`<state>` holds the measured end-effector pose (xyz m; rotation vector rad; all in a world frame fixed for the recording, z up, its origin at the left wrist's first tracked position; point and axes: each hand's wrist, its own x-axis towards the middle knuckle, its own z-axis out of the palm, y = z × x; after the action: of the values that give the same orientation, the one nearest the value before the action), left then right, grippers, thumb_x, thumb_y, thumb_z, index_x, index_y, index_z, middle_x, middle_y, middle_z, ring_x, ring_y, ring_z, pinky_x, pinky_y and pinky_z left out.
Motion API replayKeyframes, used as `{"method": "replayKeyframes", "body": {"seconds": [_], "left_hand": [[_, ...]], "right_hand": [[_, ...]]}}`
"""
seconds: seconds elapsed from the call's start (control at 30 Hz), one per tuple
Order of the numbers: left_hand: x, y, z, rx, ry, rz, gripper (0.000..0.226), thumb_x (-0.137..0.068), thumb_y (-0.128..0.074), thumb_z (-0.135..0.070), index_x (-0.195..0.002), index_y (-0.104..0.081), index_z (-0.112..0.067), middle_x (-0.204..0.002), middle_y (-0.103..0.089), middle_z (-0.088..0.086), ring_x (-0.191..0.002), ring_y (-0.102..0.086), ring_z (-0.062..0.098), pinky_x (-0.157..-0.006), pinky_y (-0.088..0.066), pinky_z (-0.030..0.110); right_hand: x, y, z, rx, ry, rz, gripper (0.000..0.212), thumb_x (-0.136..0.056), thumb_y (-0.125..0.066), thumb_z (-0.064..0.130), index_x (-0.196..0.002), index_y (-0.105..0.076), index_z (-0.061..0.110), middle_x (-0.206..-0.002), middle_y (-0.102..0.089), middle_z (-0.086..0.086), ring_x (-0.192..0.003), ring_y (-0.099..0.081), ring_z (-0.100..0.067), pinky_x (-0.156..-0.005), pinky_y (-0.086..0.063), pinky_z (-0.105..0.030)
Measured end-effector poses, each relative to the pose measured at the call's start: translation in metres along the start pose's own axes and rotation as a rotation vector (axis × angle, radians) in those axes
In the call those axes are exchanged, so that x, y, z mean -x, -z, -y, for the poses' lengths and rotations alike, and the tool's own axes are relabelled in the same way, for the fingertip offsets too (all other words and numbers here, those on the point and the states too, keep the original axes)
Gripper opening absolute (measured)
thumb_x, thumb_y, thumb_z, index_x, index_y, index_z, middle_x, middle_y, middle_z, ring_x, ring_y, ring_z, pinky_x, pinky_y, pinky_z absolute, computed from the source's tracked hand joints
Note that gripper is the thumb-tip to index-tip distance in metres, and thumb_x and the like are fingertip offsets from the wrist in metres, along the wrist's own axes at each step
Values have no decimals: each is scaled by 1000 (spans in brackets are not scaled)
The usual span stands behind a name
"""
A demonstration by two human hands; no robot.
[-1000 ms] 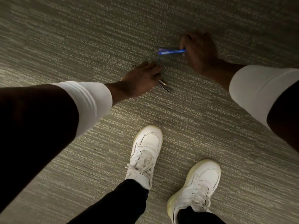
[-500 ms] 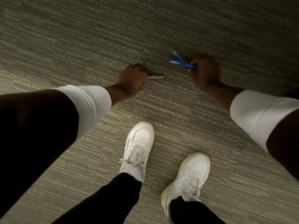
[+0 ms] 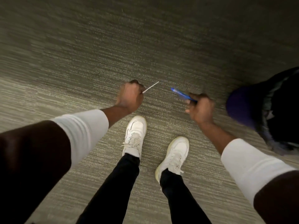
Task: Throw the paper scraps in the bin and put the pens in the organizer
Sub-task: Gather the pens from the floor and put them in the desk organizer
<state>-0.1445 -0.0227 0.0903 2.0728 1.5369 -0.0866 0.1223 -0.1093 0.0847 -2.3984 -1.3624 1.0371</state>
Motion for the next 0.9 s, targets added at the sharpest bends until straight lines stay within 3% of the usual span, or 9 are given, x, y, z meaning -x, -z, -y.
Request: {"method": "replayKeyframes", "body": {"seconds": [0.07,0.17,0.27,0.37,0.43,0.53,0.63,0.77,0.9], "left_hand": [[10,18,-17,80,23,-43,29,-88,-61,-1,-99,-83,-16,-84,-77,3,-60,-66,15,-63,-62,31],[30,50,-46,174,62,-57,23,-88,-64,-1,-96,-82,-14,-87,-78,-1,-61,-64,9,-62,-57,20],[53,76,-72,245,91,4,18,-84,-73,-6,-95,-82,-18,-79,-75,-8,-57,-60,1,-55,-44,7],[70,100,-92,305,82,35,16,-80,-77,-7,-91,-82,-18,-74,-75,-6,-58,-64,8,-59,-50,16],[79,118,-107,324,83,54,18,-81,-79,-9,-95,-83,-19,-76,-76,-5,-64,-68,12,-64,-50,16],[87,140,-129,343,92,69,17,-83,-80,-12,-98,-83,-20,-80,-77,-5,-69,-70,14,-71,-52,21],[95,166,-154,346,86,77,15,-83,-82,-15,-96,-81,-21,-80,-75,-6,-69,-69,11,-68,-49,16],[106,205,-180,383,78,78,14,-82,-84,-14,-95,-80,-18,-80,-74,-5,-69,-68,11,-68,-52,20],[113,252,-198,453,94,73,12,-82,-81,-5,-89,-77,-15,-74,-71,-1,-63,-60,10,-60,-44,9]], "right_hand": [[25,19,8,-76,22,-51,26,-98,-62,8,-120,-77,8,-91,-72,-13,-76,-74,-33,-65,-64,-46],[66,54,23,-87,94,-95,22,-97,-67,20,-117,-75,14,-98,-77,-11,-76,-75,-34,-74,-62,-48],[107,90,41,-227,-14,-98,16,-91,-77,32,-103,-67,29,-89,-78,5,-72,-76,-22,-72,-62,-47],[137,121,51,-282,-80,-125,15,-86,-85,28,-90,-71,27,-77,-77,9,-69,-76,-13,-74,-62,-42],[152,143,59,-337,-88,-145,12,-85,-87,24,-90,-75,23,-80,-78,10,-69,-76,-7,-73,-62,-40],[168,170,66,-375,-83,-194,11,-84,-87,23,-92,-79,22,-89,-75,9,-70,-77,-13,-75,-62,-41],[183,198,75,-406,-107,-246,9,-86,-86,19,-94,-81,19,-94,-71,6,-68,-76,-16,-74,-62,-41],[204,234,95,-376,-79,-292,12,-84,-87,19,-95,-82,20,-90,-74,7,-75,-72,-11,-74,-57,-27],[220,270,120,-427,-105,-289,22,-77,-89,13,-93,-77,22,-83,-77,11,-72,-72,-5,-72,-57,-23]]}}
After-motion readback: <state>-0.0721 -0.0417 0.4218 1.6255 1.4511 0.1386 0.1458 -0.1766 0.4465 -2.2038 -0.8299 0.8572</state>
